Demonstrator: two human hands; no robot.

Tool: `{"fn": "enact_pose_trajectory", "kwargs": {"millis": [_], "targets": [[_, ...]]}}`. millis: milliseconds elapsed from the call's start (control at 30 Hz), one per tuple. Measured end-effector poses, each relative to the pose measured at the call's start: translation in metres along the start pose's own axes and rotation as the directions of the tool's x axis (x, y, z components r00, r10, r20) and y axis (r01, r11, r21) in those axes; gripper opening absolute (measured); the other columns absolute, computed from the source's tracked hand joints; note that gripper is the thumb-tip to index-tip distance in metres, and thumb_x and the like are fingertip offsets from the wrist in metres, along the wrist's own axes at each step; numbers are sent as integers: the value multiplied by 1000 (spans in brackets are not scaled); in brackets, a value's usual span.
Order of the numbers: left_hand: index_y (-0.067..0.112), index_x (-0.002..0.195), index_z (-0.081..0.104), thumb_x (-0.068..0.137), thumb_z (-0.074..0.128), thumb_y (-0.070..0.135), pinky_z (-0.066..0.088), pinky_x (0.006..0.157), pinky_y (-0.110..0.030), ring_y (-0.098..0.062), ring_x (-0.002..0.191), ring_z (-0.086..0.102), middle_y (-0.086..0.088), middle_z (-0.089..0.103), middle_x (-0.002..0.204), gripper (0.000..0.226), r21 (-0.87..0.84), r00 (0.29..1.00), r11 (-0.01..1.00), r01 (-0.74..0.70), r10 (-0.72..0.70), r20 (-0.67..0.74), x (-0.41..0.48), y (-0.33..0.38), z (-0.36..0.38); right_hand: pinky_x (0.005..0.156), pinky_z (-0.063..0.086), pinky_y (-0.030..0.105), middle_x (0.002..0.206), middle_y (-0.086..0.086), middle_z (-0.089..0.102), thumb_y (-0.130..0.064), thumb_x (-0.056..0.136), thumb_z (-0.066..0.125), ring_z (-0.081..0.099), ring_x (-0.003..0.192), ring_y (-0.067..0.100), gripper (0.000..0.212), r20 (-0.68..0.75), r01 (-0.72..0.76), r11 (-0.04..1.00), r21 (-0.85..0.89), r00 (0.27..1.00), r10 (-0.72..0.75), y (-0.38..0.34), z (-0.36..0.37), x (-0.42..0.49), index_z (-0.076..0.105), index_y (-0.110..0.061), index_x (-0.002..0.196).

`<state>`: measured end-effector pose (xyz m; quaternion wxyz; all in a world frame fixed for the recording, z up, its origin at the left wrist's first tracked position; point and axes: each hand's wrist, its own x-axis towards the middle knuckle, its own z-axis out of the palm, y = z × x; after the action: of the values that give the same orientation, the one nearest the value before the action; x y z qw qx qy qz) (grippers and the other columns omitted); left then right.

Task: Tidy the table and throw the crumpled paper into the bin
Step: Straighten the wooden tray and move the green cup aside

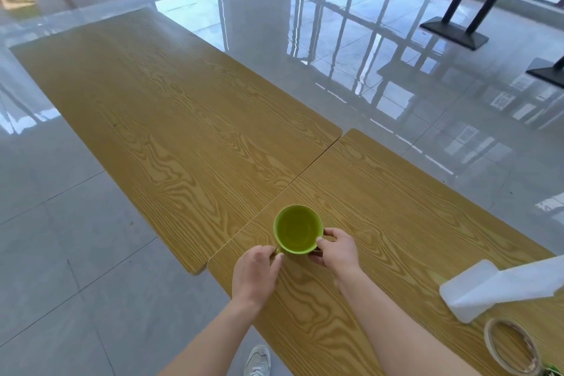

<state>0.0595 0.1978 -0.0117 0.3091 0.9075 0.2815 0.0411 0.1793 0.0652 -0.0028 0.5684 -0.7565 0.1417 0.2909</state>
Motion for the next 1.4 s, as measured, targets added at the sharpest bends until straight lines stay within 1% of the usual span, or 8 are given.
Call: {"fn": "enact_pose_trajectory", "kwargs": {"millis": [67, 167, 300, 467, 633, 800, 1033, 1400], "targets": [[21, 76, 61, 94, 63, 32, 37, 55, -24, -8, 62, 50, 11, 55, 68, 21, -34, 1000, 999, 12, -13, -25, 1, -6, -4, 69, 64, 36, 103, 8, 69, -6, 96, 59, 76, 76, 19, 22, 9, -2, 1000, 9, 1000, 2, 1, 8, -1, 62, -17, 115], [18, 93, 72, 92, 66, 29, 41, 60, -25, -9, 66, 53, 10, 60, 73, 12, -65, 998, 998, 13, -17, -56, 3, -16, -11, 68, 63, 34, 101, 7, 69, -6, 96, 58, 76, 75, 17, 20, 29, 2, 1000, 13, 1000, -3, 2, 19, -4, 61, -17, 112], [20, 77, 67, 91, 67, 27, 41, 54, -27, -8, 59, 51, 12, 55, 62, 15, -63, 997, 998, 23, -28, -71, 4, -25, -21, 70, 64, 35, 103, 8, 69, -6, 95, 59, 75, 81, 19, 19, 44, -3, 1000, 22, 999, 2, 1, 33, -6, 61, -16, 111], [14, 71, 61, 92, 64, 24, 46, 58, -36, -14, 61, 54, 5, 57, 61, 24, -66, 997, 997, 36, -41, -68, 5, -38, -26, 71, 64, 38, 106, 9, 67, -6, 94, 60, 74, 85, 22, 19, 56, 0, 1000, 9, 998, -1, 0, 46, -8, 62, -15, 111], [12, 77, 67, 91, 66, 25, 47, 58, -34, -14, 63, 56, 4, 61, 64, 19, -67, 996, 997, 36, -42, -84, 7, -45, -31, 73, 64, 39, 108, 8, 67, -7, 95, 61, 74, 86, 22, 20, 60, 1, 1000, 11, 998, -1, 0, 54, -10, 62, -14, 113], [13, 86, 72, 90, 68, 24, 49, 60, -33, -12, 65, 58, 6, 64, 69, 12, -80, 993, 996, 40, -49, -107, 9, -47, -35, 72, 64, 38, 105, 7, 68, -6, 94, 61, 75, 85, 21, 16, 61, 5, 999, 34, 998, -7, 1, 57, -13, 62, -19, 105], [15, 79, 68, 91, 66, 27, 45, 57, -32, -13, 61, 55, 5, 60, 64, 17, -46, 997, 999, 23, -27, -70, 11, -49, -39, 72, 64, 38, 104, 8, 69, -6, 93, 63, 75, 82, 19, 18, 59, 4, 999, 48, 998, -6, 2, 57, -14, 62, -17, 107], [17, 81, 70, 91, 68, 28, 45, 56, -30, -12, 61, 55, 6, 60, 63, 15, -52, 998, 999, 11, -14, -57, 5, -47, -42, 71, 64, 37, 102, 8, 70, -8, 93, 64, 76, 78, 17, 17, 50, 5, 1000, 29, 999, -6, 5, 56, -15, 63, -14, 109]]}}
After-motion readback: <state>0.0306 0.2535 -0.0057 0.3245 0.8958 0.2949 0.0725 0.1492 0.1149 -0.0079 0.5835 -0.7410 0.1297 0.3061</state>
